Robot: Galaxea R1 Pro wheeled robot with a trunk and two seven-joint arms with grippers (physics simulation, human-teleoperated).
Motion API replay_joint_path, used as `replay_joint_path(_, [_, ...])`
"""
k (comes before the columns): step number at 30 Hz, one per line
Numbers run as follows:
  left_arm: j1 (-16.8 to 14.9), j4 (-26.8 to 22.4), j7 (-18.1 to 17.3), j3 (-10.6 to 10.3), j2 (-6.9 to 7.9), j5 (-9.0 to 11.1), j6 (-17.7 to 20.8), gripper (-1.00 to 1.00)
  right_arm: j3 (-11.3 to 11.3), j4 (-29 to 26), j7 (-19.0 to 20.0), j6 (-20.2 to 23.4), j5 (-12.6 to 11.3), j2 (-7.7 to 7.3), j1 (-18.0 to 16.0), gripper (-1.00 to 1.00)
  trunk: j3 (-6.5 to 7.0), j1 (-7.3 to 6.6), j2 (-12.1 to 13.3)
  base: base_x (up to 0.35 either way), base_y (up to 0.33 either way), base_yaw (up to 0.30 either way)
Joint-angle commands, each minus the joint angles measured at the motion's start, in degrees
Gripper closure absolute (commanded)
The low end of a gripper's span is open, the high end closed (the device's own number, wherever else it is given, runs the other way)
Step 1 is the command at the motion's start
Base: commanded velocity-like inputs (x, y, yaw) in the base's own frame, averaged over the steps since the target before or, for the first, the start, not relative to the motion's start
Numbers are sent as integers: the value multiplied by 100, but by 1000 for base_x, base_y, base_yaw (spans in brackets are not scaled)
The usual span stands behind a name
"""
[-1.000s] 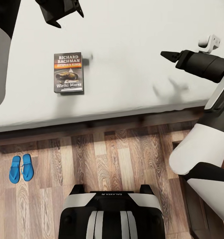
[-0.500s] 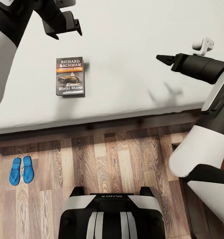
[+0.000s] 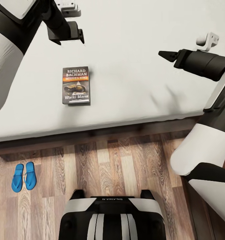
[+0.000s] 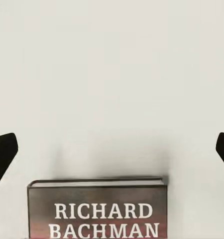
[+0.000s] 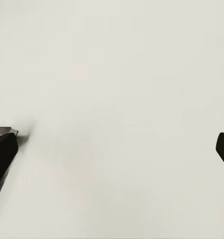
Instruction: In the bedroom, move the book from the bed onto either nightstand, and place the two sandals side by side next to the bed.
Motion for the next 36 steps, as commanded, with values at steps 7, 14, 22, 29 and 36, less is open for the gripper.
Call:
replay_joint_path(7, [146, -13, 52, -59, -4, 60, -4, -100, -12, -3, 55, 28, 56, 19, -13, -100, 63, 2, -1, 110, 92, 0])
replay_joint_path(14, [602, -13, 45, -285, -128, 35, -47, -100, -12, -4, 55, 28, 56, 15, -20, -100, 128, 2, -1, 17, 15, 0])
replay_joint_path(22, [799, -14, 44, -514, -211, 26, -160, -100, -12, -4, 54, 28, 56, -17, -25, -100, 202, 2, -1, 4, 3, 0])
replay_joint_path(29, [818, -14, 51, -535, -212, 25, -178, -100, -12, -5, 53, 28, 56, -21, -26, -100, 267, 2, -1, 140, 42, 0])
replay_joint_path(36, [836, -15, 54, -546, -196, 25, -183, -100, -12, -4, 54, 28, 56, -23, -26, -100, 332, 2, -1, 228, 130, 0])
